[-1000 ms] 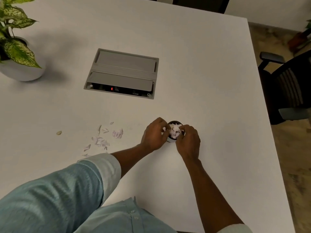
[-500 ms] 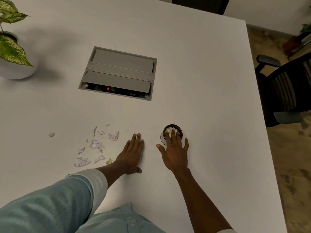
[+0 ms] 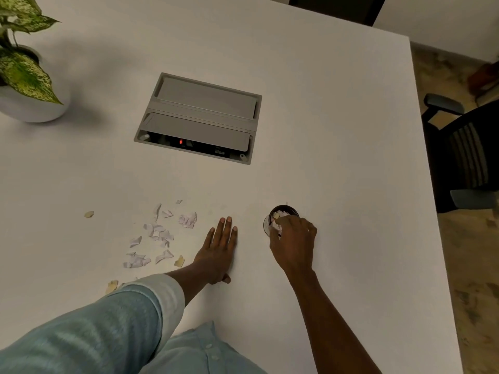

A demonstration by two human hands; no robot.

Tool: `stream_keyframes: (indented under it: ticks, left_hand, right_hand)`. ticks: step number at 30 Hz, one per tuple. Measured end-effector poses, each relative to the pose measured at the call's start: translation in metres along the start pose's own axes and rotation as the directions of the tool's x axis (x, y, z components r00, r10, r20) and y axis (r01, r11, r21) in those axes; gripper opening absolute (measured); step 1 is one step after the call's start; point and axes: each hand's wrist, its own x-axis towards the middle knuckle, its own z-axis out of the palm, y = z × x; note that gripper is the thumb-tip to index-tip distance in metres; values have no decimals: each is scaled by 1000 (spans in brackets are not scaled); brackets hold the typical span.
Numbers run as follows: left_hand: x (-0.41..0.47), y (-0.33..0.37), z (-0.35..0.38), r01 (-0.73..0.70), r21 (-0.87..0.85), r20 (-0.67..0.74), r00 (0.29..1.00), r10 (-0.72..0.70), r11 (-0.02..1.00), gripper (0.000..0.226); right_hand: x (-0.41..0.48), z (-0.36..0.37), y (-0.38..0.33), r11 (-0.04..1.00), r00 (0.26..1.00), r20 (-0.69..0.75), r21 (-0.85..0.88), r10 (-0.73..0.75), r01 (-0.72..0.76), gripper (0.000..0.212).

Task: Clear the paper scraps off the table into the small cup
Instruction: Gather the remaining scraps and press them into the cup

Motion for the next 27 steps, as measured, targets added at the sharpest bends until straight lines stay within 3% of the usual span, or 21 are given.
stream_keyframes:
  ticks: [3, 6, 9, 14, 19, 23, 27]
  left_hand:
    - [-1, 0, -1, -1, 11, -8, 1000, 1, 1000, 145]
    - [-2, 1, -5, -1, 24, -6, 1000, 1, 1000, 144]
    - [-4, 3, -9, 4, 42, 9, 1000, -4, 999, 142]
    - [-5, 5, -13, 25, 27, 17, 1000, -25, 999, 143]
    - [-5, 6, -15, 34, 39, 19, 999, -34, 999, 143]
    - [-3, 6, -15, 32, 42, 25, 999, -33, 999, 142]
    - [-3, 4, -13, 27, 30, 21, 999, -28, 999, 142]
  right_hand:
    - [12, -15, 7, 995, 978, -196, 90, 65, -48, 9]
    - [39, -26, 20, 966, 955, -241, 232, 174, -117, 11]
    - [73, -29, 43, 957, 958, -238, 275, 161, -92, 9]
    - [114, -13, 83, 965, 997, 72, 260, 30, -48, 15]
    - [136, 5, 96, 982, 910, 402, 189, -104, 29, 36]
    - [146, 15, 92, 982, 860, 485, 167, -160, 88, 49]
    - [151, 23, 86, 978, 859, 478, 175, -186, 115, 37]
